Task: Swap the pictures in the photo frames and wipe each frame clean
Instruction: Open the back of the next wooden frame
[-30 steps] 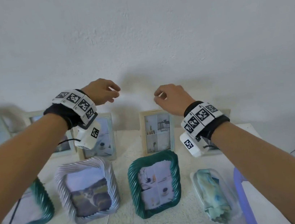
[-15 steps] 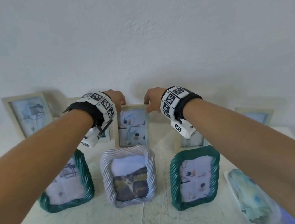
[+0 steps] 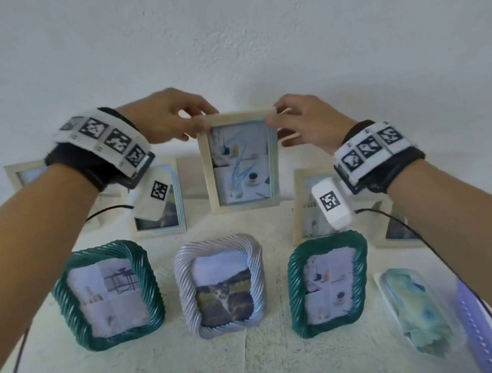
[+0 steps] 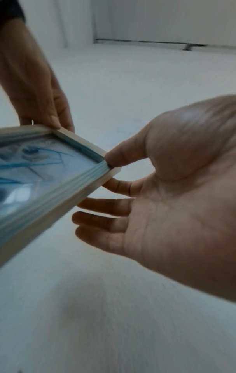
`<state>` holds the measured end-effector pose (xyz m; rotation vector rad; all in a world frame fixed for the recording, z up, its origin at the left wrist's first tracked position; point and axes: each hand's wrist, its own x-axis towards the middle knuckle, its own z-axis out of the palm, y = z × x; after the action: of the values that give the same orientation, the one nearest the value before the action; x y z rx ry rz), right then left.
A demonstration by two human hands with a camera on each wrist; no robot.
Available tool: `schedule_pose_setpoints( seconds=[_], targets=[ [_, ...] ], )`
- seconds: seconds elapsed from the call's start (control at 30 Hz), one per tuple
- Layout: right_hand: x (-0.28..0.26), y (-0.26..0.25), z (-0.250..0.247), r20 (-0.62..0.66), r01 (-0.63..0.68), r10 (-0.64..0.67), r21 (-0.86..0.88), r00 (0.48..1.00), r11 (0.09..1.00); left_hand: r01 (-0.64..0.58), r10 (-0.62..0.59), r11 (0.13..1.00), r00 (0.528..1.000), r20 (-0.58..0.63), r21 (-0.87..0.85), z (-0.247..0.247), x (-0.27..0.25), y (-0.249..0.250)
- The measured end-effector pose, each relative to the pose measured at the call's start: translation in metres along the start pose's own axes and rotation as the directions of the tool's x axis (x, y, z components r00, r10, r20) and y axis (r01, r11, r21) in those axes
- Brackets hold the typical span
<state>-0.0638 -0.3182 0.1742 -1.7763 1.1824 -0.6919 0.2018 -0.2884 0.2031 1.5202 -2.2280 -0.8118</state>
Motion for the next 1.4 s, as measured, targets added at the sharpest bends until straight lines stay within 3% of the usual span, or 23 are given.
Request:
schedule_pose_setpoints(
  seconds=[0.1,0.3,0.43,0.53,0.63,0.7,0.77,0.9,1.03,1.13,1.3,1.4],
  targets=[
    [-0.046,-0.006,-0.01,-0.06,0.082,-0.067,0.279,0.996,0.957,-0.084,0.068,0.981,0.993,-0.092,-0.175,-0.001,-0.016,0.033],
    [-0.144,0.016,0.005,-0.204,0.251,-0.185,0.377,0.961,0.891,-0.168,0.126,0.928,0.981,-0.145,-0.332,0.034,-0.049,0.091],
    [-0.215,0.04,0.025,-0.267,0.224,-0.099,0.494,0.959,0.84,-0.177,0.084,0.924,0.959,-0.27,-0.338,0.09,-0.077,0.112],
    [-0.252,0.079,0.047,-0.313,0.136,0.049,0.541,0.949,0.83,-0.138,0.021,0.919,0.953,-0.304,-0.37,0.15,-0.099,0.112],
    [-0.28,0.113,0.067,-0.274,0.008,0.25,0.688,0.929,0.725,-0.042,-0.061,0.893,0.975,-0.214,-0.449,0.211,-0.126,0.111],
    [-0.297,0.123,0.076,-0.221,-0.028,0.318,0.781,0.922,0.623,0.022,-0.087,0.878,0.99,-0.113,-0.479,0.248,-0.142,0.111],
    [-0.309,0.125,0.082,-0.167,-0.039,0.319,0.834,0.933,0.551,0.066,-0.114,0.859,0.991,-0.063,-0.508,0.28,-0.154,0.112],
    [-0.324,0.134,0.095,-0.095,-0.077,0.291,0.846,0.952,0.527,0.111,-0.172,0.862,0.982,-0.081,-0.495,0.321,-0.165,0.113],
    [-0.328,0.133,0.107,0.074,-0.221,0.33,0.873,0.941,0.435,0.144,-0.215,0.809,0.975,-0.058,-0.57,0.339,-0.171,0.117],
    [-0.327,0.136,0.112,0.09,-0.219,0.34,0.905,0.936,0.365,0.136,-0.194,0.783,0.981,-0.029,-0.607,0.345,-0.175,0.118],
    [-0.331,0.143,0.109,0.052,-0.246,0.428,0.878,0.902,0.412,0.086,-0.14,0.681,0.99,-0.015,-0.727,0.346,-0.185,0.113],
    [-0.338,0.145,0.104,-0.071,-0.211,0.461,0.82,0.885,0.532,0.05,-0.14,0.61,0.989,-0.045,-0.791,0.342,-0.193,0.101]
  ],
)
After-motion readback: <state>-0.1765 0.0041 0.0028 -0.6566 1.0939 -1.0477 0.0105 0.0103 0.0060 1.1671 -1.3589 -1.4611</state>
